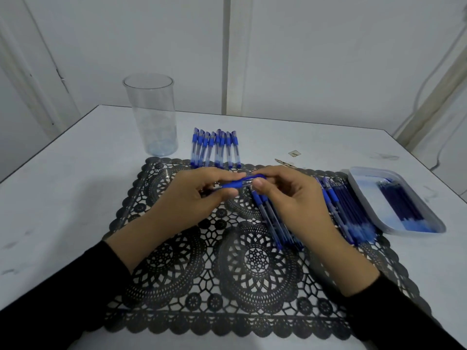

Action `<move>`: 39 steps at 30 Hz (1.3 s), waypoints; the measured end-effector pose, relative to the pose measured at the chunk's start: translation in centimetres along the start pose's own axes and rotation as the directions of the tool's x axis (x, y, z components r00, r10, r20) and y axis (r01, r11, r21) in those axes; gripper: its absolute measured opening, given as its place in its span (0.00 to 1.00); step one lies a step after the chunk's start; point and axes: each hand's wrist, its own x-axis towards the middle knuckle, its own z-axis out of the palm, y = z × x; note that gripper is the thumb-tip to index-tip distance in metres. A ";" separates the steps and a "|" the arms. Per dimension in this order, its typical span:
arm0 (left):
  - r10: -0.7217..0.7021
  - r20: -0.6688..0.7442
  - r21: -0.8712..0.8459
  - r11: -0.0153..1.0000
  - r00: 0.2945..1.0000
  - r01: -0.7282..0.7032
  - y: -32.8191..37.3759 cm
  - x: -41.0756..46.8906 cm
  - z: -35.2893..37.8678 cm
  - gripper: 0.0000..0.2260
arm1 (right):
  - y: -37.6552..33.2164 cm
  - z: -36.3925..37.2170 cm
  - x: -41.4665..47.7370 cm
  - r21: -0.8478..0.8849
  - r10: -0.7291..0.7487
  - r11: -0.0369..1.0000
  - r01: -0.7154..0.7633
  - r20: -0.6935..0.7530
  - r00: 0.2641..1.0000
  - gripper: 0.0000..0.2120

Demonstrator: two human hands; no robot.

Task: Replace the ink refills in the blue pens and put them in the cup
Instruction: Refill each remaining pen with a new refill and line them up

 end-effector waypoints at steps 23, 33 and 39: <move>-0.017 0.179 -0.018 1.000 0.984 0.021 -1.0 0.7 -0.2 0.18 | 0.5 0.3 0.1 -0.005 0.090 0.996 -0.090 -0.019 0.996 0.05; -0.062 0.163 0.021 0.998 0.985 0.060 -3.2 -0.1 -1.8 0.20 | 1.2 -2.5 1.4 -0.025 0.089 0.995 -0.093 -0.129 0.988 0.04; -0.117 0.094 -0.014 0.993 0.989 0.118 -2.7 -0.3 -1.5 0.14 | 1.4 -1.2 1.3 -0.104 0.092 0.991 -0.089 0.027 0.995 0.02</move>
